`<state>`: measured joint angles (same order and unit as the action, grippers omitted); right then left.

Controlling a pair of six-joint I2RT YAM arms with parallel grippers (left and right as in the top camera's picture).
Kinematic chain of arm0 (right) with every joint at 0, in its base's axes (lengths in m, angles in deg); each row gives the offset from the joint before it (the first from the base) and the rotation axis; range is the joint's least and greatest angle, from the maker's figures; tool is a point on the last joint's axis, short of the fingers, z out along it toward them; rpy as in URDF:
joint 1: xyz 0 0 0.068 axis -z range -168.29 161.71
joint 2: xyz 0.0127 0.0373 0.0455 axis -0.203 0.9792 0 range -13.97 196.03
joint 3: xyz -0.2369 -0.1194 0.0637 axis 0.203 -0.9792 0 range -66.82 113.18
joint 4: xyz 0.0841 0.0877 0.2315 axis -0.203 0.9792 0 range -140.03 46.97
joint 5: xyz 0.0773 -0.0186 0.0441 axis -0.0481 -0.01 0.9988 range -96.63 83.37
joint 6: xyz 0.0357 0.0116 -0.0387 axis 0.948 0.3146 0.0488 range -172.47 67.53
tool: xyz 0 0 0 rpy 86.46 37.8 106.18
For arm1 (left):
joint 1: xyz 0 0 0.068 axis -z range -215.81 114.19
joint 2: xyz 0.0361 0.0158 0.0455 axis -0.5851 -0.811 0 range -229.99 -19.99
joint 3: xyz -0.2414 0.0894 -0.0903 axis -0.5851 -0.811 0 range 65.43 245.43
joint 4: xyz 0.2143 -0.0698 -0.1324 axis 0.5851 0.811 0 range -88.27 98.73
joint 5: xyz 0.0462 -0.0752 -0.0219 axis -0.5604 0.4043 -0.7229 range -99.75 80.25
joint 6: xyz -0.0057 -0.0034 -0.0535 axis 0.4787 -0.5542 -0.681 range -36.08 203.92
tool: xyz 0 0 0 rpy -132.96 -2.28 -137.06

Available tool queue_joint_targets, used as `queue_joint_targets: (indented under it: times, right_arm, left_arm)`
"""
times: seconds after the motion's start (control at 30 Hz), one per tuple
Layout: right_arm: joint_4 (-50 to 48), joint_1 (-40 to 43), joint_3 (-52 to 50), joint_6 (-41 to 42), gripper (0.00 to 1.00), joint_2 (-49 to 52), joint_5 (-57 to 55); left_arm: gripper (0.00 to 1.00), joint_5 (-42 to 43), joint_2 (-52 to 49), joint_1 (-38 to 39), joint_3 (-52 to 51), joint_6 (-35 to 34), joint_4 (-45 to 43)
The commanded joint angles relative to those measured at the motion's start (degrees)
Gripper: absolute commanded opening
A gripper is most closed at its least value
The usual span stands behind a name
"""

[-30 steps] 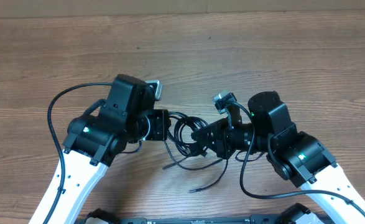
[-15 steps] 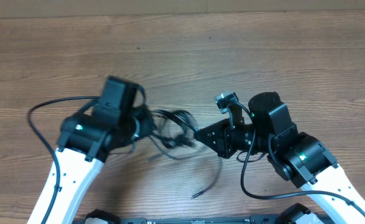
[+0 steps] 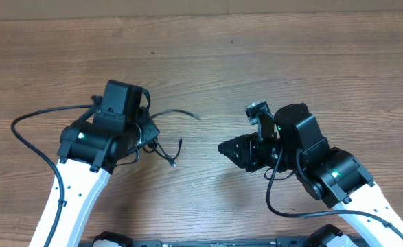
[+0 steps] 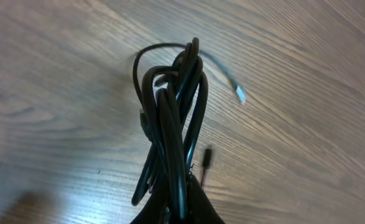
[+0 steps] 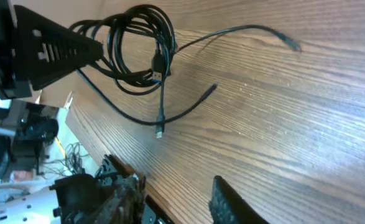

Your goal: Untangle cables

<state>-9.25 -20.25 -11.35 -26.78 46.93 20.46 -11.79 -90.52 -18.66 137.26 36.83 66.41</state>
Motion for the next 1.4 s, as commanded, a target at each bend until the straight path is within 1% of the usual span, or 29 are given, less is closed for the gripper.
queue_joint_targets:
  times: [0.0, 0.07, 0.13, 0.17, 0.2, 0.23, 0.27, 0.3, 0.37, 0.4, 0.43, 0.5, 0.53, 0.57, 0.6, 0.63, 0.73, 0.83, 0.93, 1.0, 1.03, 1.13, 1.23, 1.37]
  right_arm:
    - [0.33, 0.09, 1.44, 2.93, 0.4, -0.33, -1.16]
    - [0.33, 0.09, 1.09, 7.91, 0.56, 0.02, -1.14]
    - [0.44, 0.09, 0.44, 13.53, 0.62, 0.44, -1.11]
    - [0.76, 0.09, 0.07, 16.7, 0.68, 0.81, -1.14]
    - [1.25, 0.09, -0.04, 18.6, 0.72, 1.16, -1.14]
    - [2.03, 0.09, -0.04, 20.87, 0.77, 1.88, -1.11]
    - [2.73, 0.09, -0.04, 22.69, 0.79, 2.58, -1.14]
    - [3.43, 0.09, -0.04, 24.15, 0.81, 3.32, -1.11]
    - [4.59, 0.09, -0.04, 25.55, 0.82, 4.92, -1.11]
    - [5.05, 0.09, -0.04, 25.53, 0.84, 5.88, -1.14]
    - [5.4, 0.09, -0.04, 25.53, 0.87, 6.84, -1.14]
    - [5.9, 0.09, -0.04, 25.55, 0.9, 8.46, -1.14]
    - [6.01, 0.09, -0.04, 25.55, 0.9, 9.18, -1.14]
    - [6.12, 0.09, -0.04, 25.53, 0.91, 9.88, -1.11]
    - [6.29, 0.09, -0.04, 25.55, 0.91, 10.56, -1.11]
    - [6.51, 0.09, -0.04, 25.53, 0.91, 11.26, -1.14]
    - [6.95, 0.09, -0.04, 25.53, 0.93, 12.5, -1.2]
    - [6.97, 0.09, -0.04, 25.53, 0.94, 12.83, -1.51]
    - [6.99, 0.09, -0.04, 25.51, 0.94, 12.83, -1.57]
    - [7.45, 0.09, -0.04, 25.51, 0.94, 12.83, -1.57]
    - [7.82, 0.09, -0.04, 25.4, 0.94, 12.83, -1.6]
    - [8.79, 0.09, -0.04, 25.24, 0.95, 12.83, -2.12]
    - [9.7, 0.09, -0.04, 25.22, 0.95, 12.83, -3.34]
    - [10.54, 0.09, -0.04, 25.07, 0.95, 12.83, -3.52]
  left_arm:
    - [0.04, 3.23, 0.13, 0.13, 1.03, 7.28, -0.9]
    - [0.04, 3.43, 0.13, 0.11, 1.01, 5.6, -0.87]
    - [0.04, 3.63, 0.13, 0.11, 1.03, 1.14, -0.79]
    - [0.1, 3.85, 0.13, 0.11, 1.03, -2.54, -0.59]
    - [0.19, 4.11, 0.13, 0.13, 1.03, -5.99, -0.42]
    - [0.26, 4.59, 0.13, 0.13, 1.03, -9.16, -0.24]
    - [0.27, 5.03, 0.13, 0.13, 1.03, -12.13, -0.13]
    - [0.26, 5.51, 0.13, 0.13, 1.03, -13.94, -0.13]
    - [0.26, 6.62, 0.13, 0.13, 1.03, -16.31, -0.17]
    - [0.31, 6.73, 0.13, 0.13, 1.03, -16.83, -0.15]
    - [0.45, 6.69, 0.13, 0.13, 1.03, -16.79, -0.15]
    - [0.79, 5.55, 0.13, 0.13, 1.01, -16.02, 0.5]
    - [0.88, 4.5, 0.13, 0.13, 1.01, -15.52, 1.05]
    - [0.94, 2.93, 0.13, 0.13, 1.01, -14.93, 1.9]
    - [0.97, 1.49, 0.13, 0.13, 1.01, -14.45, 2.8]
    - [0.99, -0.07, 0.13, 0.13, 1.01, -14.4, 4.13]
    - [1.0, -1.81, 0.13, 0.13, 0.83, -14.38, 7.85]
    - [0.9, -1.33, 0.13, 0.13, -0.35, -14.43, 10.08]
    - [0.77, -0.33, 0.13, 0.13, -3.28, -15.28, 10.27]
    - [0.74, 1.81, 0.11, 0.13, -6.12, -18.62, 10.25]
    - [0.75, 3.19, 0.11, 0.13, -7.8, -20.79, 10.25]
    - [0.84, 6.58, 0.11, 0.13, -12.26, -26.6, 10.01]
    - [0.87, 9.66, 0.13, 0.13, -16.41, -33.14, 9.01]
    - [0.98, 12.28, 0.13, 0.11, -21.03, -42.34, 5.25]
